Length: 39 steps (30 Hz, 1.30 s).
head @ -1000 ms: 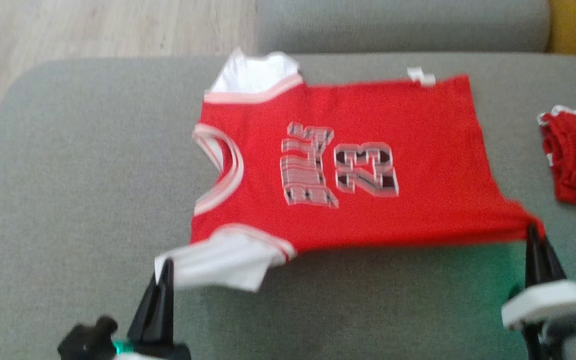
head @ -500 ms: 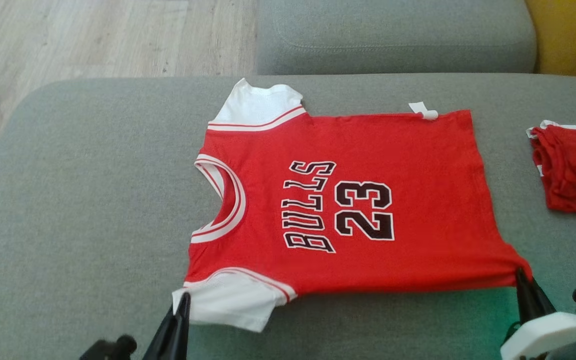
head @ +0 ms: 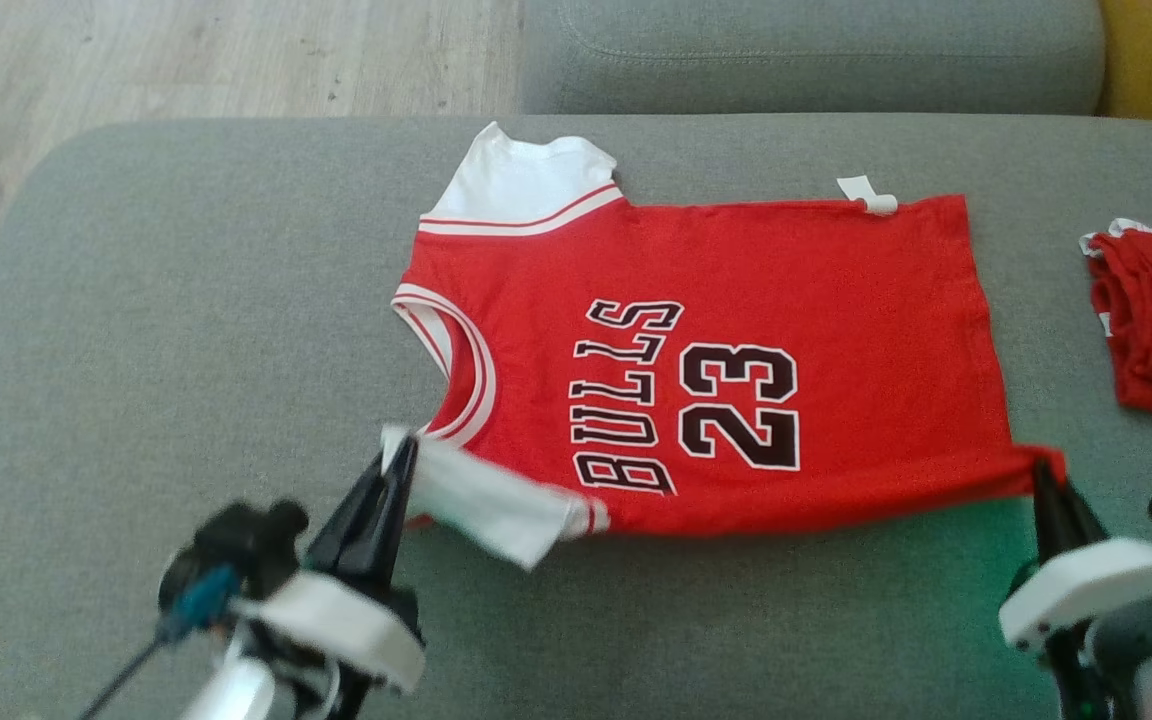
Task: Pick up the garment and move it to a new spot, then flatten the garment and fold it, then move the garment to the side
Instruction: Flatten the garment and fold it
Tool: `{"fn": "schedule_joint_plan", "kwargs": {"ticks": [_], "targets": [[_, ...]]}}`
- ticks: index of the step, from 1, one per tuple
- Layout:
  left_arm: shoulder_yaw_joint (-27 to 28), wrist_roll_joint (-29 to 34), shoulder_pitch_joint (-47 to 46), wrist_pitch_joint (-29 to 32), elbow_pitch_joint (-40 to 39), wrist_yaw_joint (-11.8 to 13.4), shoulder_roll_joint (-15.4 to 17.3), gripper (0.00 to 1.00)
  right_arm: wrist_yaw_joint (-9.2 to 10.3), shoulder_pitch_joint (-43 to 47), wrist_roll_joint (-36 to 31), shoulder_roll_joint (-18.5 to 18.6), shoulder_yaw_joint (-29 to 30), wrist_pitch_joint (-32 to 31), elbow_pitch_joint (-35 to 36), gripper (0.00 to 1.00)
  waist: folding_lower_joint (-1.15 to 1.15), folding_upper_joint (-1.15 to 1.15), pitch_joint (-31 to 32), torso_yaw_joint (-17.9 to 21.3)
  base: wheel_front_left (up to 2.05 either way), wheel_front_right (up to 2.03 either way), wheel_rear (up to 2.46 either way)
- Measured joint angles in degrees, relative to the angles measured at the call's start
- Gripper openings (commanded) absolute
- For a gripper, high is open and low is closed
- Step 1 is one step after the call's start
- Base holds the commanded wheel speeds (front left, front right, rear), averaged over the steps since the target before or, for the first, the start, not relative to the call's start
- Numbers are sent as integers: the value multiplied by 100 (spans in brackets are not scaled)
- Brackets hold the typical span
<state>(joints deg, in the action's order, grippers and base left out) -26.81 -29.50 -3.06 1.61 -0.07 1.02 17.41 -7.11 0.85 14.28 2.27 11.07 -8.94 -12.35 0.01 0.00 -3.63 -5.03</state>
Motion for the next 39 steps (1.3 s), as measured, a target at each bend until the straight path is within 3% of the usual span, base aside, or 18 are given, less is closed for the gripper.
{"fn": "schedule_joint_plan", "kwargs": {"ticks": [10,18,28,29,30,32,39], "targets": [[-138,3,-1700,346,1363,-502,-156,0,0,-1031,-135,4,135,-101,-756,0,0,0,-198,75,0,0,0],[-141,-18,-2364,82,2483,-614,-344,0,0,-1624,-303,10,97,38,-1593,0,0,0,-364,240,0,0,0],[-123,-25,-2758,-347,3325,-658,-505,0,0,-2289,-456,19,-32,477,-2461,0,0,0,-467,305,0,0,0],[-118,-25,-2776,-403,3395,-659,-517,0,0,-2364,-477,24,-74,539,-2547,45,0,0,-479,309,0,0,0],[-105,-25,-2792,-479,3471,-659,-528,12,0,-2438,-479,29,-112,608,-2628,100,0,0,-492,311,0,0,0],[-103,-25,-2848,-611,3587,-666,-537,100,0,-2582,-519,27,-122,756,-2786,100,0,0,-511,310,0,0,0],[-112,-199,-2944,-1213,3590,-766,-611,100,0,-2745,-595,33,62,1418,-3126,100,-1,0,-459,247,0,0,0]]}}
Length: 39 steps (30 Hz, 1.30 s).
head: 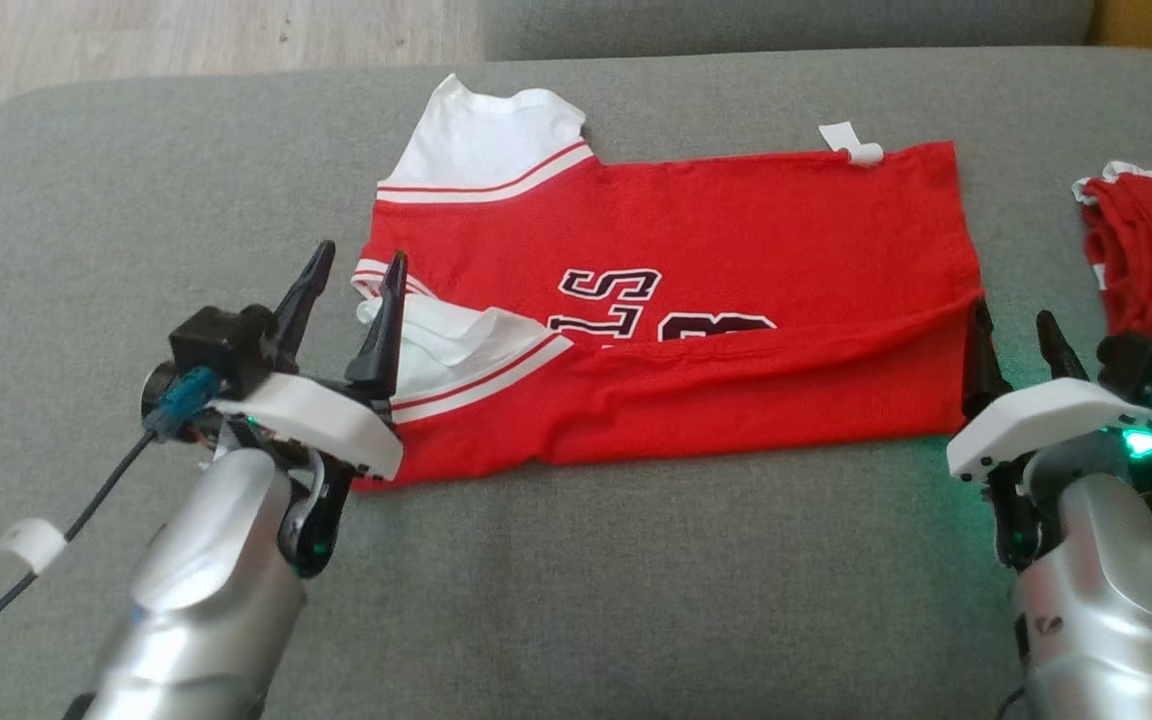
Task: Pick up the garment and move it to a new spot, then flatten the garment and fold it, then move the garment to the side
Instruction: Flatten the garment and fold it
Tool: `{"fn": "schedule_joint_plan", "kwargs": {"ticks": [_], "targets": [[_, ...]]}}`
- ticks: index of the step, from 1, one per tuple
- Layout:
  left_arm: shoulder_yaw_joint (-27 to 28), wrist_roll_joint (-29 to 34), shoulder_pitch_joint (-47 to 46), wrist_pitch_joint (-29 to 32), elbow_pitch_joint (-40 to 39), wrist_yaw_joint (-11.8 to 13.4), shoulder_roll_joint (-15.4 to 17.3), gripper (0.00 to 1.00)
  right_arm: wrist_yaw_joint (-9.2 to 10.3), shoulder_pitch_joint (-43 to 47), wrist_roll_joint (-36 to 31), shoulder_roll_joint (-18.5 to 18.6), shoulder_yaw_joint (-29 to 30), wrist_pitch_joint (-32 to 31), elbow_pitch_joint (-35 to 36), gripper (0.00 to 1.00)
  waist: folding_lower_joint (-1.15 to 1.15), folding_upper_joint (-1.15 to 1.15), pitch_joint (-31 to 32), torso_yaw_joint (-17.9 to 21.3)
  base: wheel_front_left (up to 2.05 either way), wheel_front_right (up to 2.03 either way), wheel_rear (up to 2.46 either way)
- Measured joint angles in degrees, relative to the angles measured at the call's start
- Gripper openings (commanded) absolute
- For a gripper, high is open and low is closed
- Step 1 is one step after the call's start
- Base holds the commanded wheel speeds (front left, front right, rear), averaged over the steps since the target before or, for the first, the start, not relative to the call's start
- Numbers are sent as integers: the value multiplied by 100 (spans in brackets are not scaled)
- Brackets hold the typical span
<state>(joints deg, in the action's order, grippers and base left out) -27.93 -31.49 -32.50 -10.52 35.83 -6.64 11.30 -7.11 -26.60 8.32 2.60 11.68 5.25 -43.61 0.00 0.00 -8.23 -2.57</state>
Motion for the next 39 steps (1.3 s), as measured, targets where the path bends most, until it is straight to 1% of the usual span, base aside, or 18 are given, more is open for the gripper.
{"fn": "schedule_joint_plan", "kwargs": {"ticks": [4,8,12,16,19,25,29,31,39], "targets": [[3,-144,190,-126,-489,-1,19,100,0,158,-55,-1,7,100,209,100,0,0,104,-8,0,0,0],[-14,-264,986,-12,-1022,48,124,100,0,680,-133,-1,36,147,679,100,-1,0,225,-38,0,0,0],[-2,-450,1957,322,-1464,396,341,100,0,1292,-133,-3,59,59,1269,100,-2,0,310,-81,0,0,0],[22,-713,2467,722,-1778,659,415,100,0,1675,-60,-5,62,-183,1891,100,-2,0,312,-99,0,0,0],[69,-936,2508,981,-1864,795,392,100,0,1836,23,-7,14,-393,2267,100,-1,0,251,-93,0,0,0],[263,-1194,2413,1213,-1723,1022,272,100,0,1911,75,-10,-78,-684,2763,100,0,0,72,-16,0,0,0],[268,-1239,2266,1346,-1504,1026,247,100,0,1909,76,-10,-137,-813,2942,100,0,0,-51,48,0,0,0],[266,-1239,2173,1405,-1411,1068,241,100,0,1909,76,-10,-135,-865,2984,100,0,0,-100,70,0,0,0],[205,-1299,1955,1733,-1182,1084,207,100,0,1901,67,-10,-92,-931,2982,100,0,0,-218,82,0,0,0]]}}
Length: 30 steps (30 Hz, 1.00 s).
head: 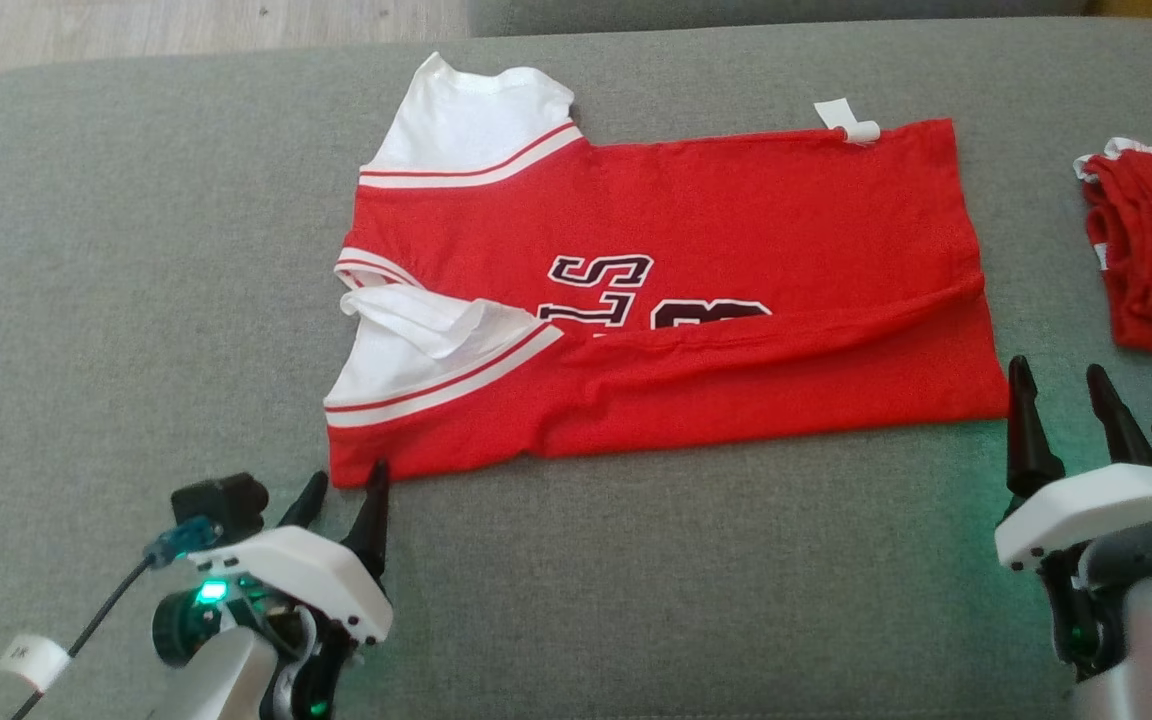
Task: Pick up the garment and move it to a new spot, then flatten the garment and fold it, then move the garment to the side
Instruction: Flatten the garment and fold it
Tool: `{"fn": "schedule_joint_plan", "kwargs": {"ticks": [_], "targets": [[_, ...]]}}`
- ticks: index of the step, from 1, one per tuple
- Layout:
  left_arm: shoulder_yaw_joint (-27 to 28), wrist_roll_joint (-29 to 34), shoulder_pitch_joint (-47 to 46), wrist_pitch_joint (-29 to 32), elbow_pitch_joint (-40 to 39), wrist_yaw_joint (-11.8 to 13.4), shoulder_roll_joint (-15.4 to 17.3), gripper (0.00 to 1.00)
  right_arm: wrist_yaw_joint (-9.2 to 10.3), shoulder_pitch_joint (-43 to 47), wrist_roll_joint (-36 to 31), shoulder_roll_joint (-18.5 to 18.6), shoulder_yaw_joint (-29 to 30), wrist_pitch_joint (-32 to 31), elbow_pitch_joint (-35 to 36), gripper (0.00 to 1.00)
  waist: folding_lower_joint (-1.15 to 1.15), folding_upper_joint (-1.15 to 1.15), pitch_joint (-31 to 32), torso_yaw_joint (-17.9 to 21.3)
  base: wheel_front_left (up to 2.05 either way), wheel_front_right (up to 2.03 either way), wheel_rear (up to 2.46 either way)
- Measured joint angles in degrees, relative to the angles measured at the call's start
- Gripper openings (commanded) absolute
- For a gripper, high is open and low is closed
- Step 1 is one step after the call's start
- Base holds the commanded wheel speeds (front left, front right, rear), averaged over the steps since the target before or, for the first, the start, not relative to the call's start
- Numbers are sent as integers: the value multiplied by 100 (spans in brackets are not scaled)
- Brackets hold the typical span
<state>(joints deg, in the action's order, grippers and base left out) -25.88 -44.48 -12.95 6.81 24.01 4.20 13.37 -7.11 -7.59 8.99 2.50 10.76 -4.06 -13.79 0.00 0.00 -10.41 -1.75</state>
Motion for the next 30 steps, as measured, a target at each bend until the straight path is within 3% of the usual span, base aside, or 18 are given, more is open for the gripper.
{"fn": "schedule_joint_plan", "kwargs": {"ticks": [6,7,8,9,10,11,18,26,27,28,30], "targets": [[4,0,-119,-35,118,-10,-32,100,0,-25,-7,0,48,0,-125,100,0,0,-53,-5,0,0,0],[4,0,-139,-41,144,-10,-47,88,0,-35,-19,0,55,0,-154,100,0,0,-60,-7,0,0,0],[1,0,-159,-41,167,-11,-60,47,0,-48,-36,0,60,0,-176,100,0,0,-66,-7,0,0,0],[-8,0,-192,-37,196,-12,-67,36,0,-73,-52,0,64,0,-198,100,0,0,-71,-4,0,0,0],[-15,0,-220,-32,221,-18,-68,7,0,-109,-52,0,65,0,-226,100,0,0,-74,-1,0,0,0],[-21,0,-238,-31,245,-20,-68,0,0,-147,-69,0,66,-4,-258,100,0,0,-76,2,0,0,0],[-42,16,-229,-143,113,-16,-52,0,0,-248,-286,0,192,-282,-780,100,0,0,-61,-22,0,0,0],[-10,68,-174,-243,-675,66,126,0,0,-652,-224,1,241,-301,-1539,100,0,0,-38,-158,0,0,0],[-12,69,-162,-242,-779,88,144,0,0,-720,-204,1,234,-301,-1653,88,0,0,-28,-173,0,0,0],[-13,76,-146,-242,-878,92,166,0,0,-770,-162,1,234,-302,-1768,57,0,0,-17,-185,0,0,0],[-19,122,-73,-234,-1088,135,213,0,0,-840,-33,1,237,-308,-2035,28,0,0,14,-209,0,0,0]]}}
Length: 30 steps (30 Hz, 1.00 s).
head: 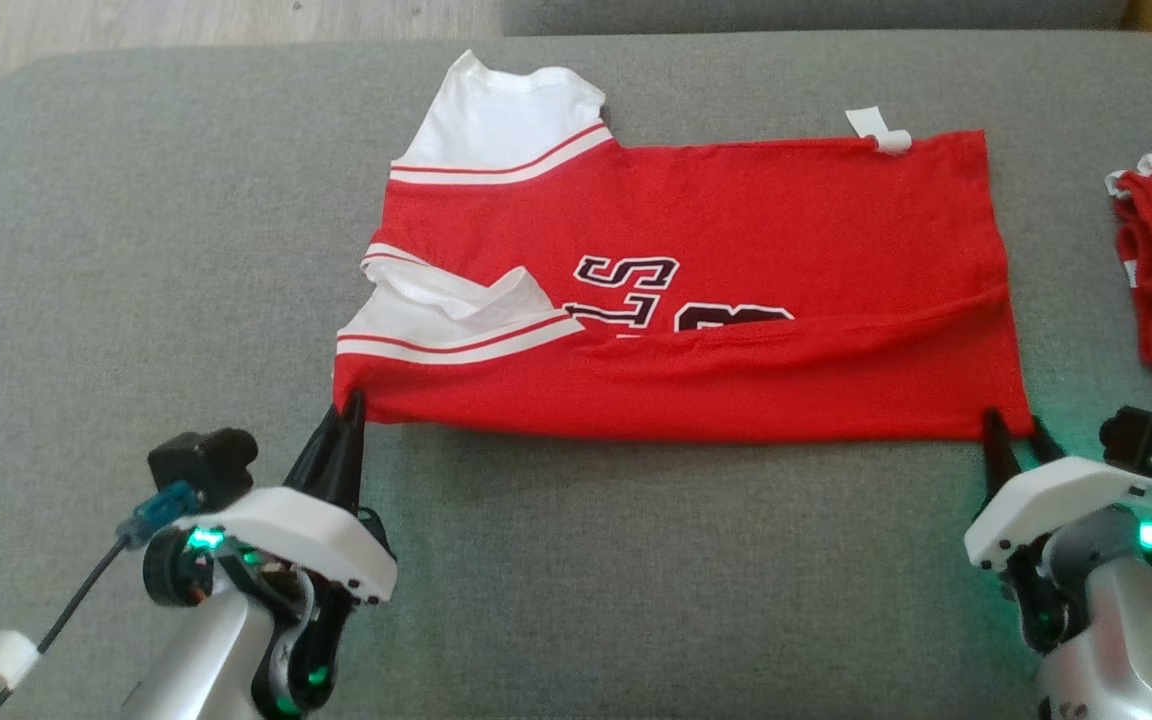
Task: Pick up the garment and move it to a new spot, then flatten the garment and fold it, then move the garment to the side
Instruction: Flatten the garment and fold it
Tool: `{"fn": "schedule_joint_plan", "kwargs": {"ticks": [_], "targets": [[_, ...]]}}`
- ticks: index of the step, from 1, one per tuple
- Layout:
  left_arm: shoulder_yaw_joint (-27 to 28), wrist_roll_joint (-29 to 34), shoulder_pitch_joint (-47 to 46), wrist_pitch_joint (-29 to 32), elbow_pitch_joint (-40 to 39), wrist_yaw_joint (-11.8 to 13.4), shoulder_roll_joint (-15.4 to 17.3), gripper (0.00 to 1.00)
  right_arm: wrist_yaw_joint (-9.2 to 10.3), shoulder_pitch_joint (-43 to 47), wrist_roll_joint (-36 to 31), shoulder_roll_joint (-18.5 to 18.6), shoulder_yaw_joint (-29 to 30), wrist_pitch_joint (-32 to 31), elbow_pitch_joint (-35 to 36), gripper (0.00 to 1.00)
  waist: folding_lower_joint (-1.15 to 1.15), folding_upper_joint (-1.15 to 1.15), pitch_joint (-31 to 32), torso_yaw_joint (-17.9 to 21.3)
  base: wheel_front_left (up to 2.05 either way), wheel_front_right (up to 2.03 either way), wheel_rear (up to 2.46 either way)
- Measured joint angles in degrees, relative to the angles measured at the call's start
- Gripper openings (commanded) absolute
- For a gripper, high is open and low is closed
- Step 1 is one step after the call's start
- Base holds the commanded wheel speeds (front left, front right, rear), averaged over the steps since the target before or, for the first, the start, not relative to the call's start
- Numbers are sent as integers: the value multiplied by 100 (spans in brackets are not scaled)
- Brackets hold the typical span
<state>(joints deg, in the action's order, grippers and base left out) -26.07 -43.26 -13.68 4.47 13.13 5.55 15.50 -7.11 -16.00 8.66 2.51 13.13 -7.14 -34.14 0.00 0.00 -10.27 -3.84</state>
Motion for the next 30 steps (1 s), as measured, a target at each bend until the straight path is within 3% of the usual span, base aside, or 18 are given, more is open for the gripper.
{"fn": "schedule_joint_plan", "kwargs": {"ticks": [1,3,9,15,21,27,28,29,30], "targets": [[-7,3,36,2,-86,0,15,0,0,-14,85,3,5,9,-86,4,0,0,20,-10,0,0,0],[-12,9,104,10,-271,35,51,0,0,-69,213,7,5,96,-253,0,0,0,66,-25,0,0,0],[-29,124,135,209,-911,135,335,0,0,-226,617,2,-21,463,-525,0,0,0,268,8,0,0,0],[-60,155,536,639,-1771,305,747,0,0,-90,684,3,-67,498,-179,0,-1,0,500,77,0,0,0],[-325,105,1687,916,-2185,509,962,0,0,1159,692,-3,-118,258,472,0,-1,0,630,151,0,0,0],[-367,81,2064,866,-2207,606,992,0,0,1834,820,-20,-147,97,1109,0,-1,0,641,191,0,0,0],[-367,79,2079,847,-2174,606,985,0,0,1868,843,-20,-152,73,1194,2,-1,0,638,205,0,0,0],[-367,79,2085,821,-2119,606,972,0,0,1908,849,-20,-151,53,1278,24,-1,0,635,219,0,0,0],[-369,80,2085,797,-2060,606,960,38,0,1941,849,-20,-149,19,1332,47,-1,0,634,234,0,0,0]]}}
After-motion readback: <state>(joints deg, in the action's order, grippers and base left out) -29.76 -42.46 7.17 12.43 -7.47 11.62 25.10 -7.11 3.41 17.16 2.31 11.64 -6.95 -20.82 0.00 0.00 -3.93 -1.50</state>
